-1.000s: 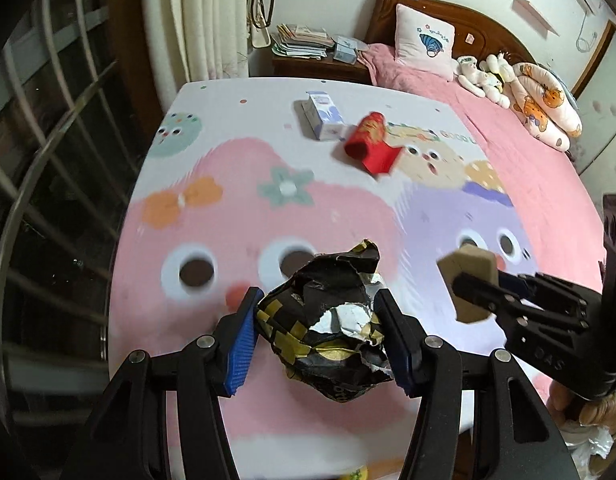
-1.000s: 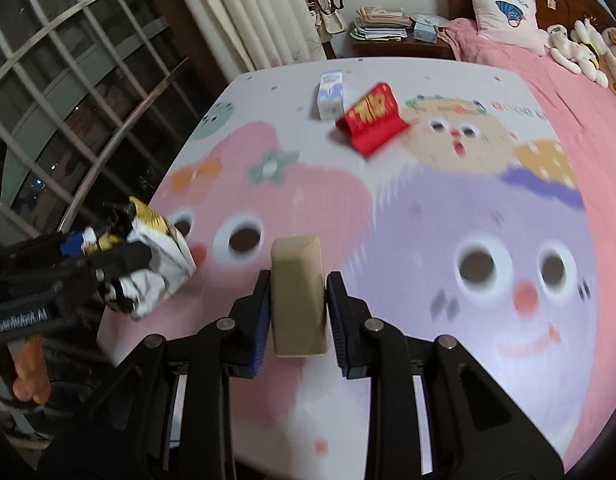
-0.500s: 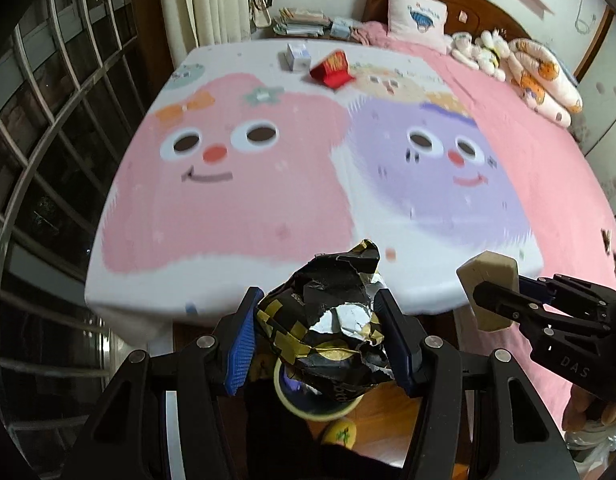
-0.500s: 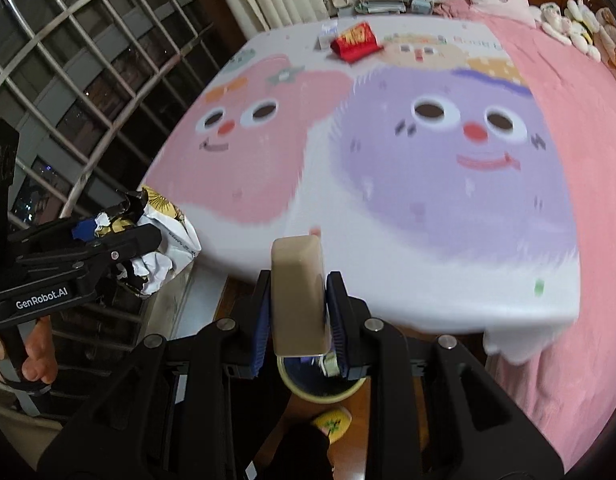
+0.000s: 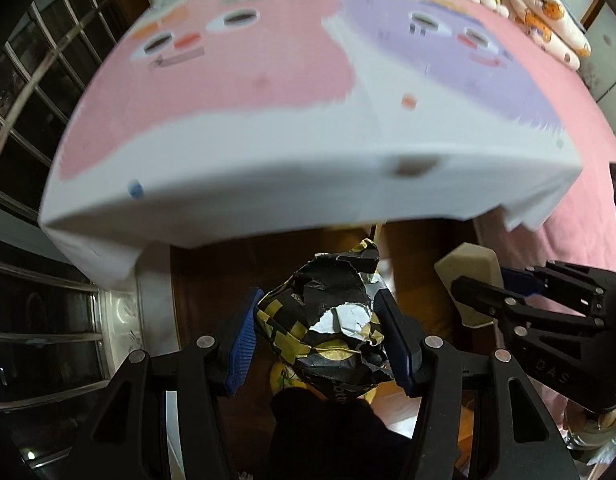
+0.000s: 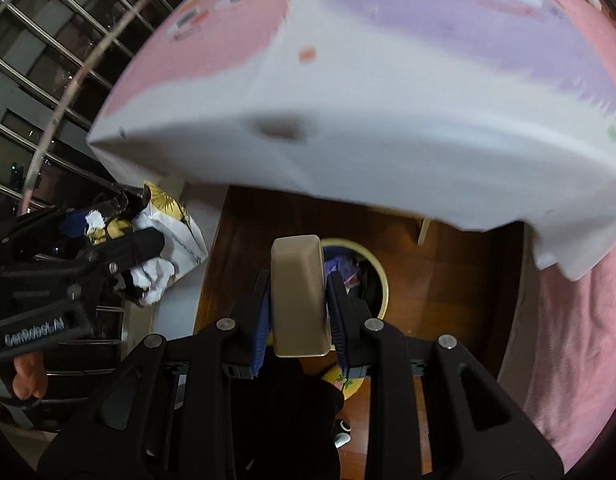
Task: Collect trash
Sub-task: 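Carry wrapper and beige block over the bin and open both grippers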
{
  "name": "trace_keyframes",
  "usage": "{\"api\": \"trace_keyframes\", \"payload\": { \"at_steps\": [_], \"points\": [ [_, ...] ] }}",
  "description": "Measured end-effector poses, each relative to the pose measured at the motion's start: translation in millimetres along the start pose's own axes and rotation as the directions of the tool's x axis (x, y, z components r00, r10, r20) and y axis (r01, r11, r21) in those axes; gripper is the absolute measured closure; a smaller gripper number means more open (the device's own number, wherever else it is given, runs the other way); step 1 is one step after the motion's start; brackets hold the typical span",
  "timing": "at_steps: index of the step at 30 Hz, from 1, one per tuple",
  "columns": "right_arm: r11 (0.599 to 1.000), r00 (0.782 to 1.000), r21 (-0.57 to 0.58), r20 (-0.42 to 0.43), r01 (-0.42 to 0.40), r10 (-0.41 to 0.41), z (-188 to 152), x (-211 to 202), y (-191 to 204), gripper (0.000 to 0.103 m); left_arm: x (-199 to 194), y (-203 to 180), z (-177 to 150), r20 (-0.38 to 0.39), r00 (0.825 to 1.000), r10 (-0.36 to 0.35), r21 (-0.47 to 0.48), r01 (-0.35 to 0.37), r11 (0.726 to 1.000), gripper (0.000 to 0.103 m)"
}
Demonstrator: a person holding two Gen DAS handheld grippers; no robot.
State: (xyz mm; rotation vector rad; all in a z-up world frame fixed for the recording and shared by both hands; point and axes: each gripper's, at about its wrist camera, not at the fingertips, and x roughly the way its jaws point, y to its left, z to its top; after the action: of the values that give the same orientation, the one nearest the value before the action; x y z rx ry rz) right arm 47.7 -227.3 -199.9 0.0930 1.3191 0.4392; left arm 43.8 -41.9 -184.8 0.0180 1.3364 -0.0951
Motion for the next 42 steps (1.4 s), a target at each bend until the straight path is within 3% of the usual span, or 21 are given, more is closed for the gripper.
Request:
{"api": "trace_keyframes", "payload": {
  "at_steps": [12, 22, 27, 29, 31, 42],
  "points": [
    [0.987, 0.995, 0.154, -0.092, 0.046, -0.032, -43, 119, -29, 0.079, 125, 9, -40, -0.115, 0.993, -0.027, 0.021, 0.030, 0.999, 0.046],
    [0.973, 0.991, 0.223, -0.130, 0.063, -0.034, -59, 184, -48, 0.079, 194, 9, -41, -0.144, 0.988, -0.050, 0.025, 0.054, 0.998, 0.045],
    [0.970, 0.991, 0.237, -0.134, 0.048, -0.016, -62, 199, -48, 0.077, 210, 14, -45, -0.171, 0.983, -0.061, 0.020, 0.066, 0.998, 0.037],
    [0.971, 0.991, 0.234, -0.135, 0.055, -0.024, -62, 201, -47, 0.069, 212, 16, -46, -0.171, 0.984, -0.044, 0.022, 0.048, 0.999, 0.017],
    [0.967, 0.991, 0.246, -0.133, 0.059, -0.027, -62, 202, -47, 0.062, 213, 19, -47, -0.160, 0.987, -0.029, 0.017, 0.032, 0.999, 0.014],
    [0.968, 0.995, 0.244, -0.096, 0.063, -0.040, -57, 172, -37, 0.061, 178, 28, -47, -0.110, 0.994, -0.001, 0.014, 0.003, 1.000, 0.012]
  ]
}}
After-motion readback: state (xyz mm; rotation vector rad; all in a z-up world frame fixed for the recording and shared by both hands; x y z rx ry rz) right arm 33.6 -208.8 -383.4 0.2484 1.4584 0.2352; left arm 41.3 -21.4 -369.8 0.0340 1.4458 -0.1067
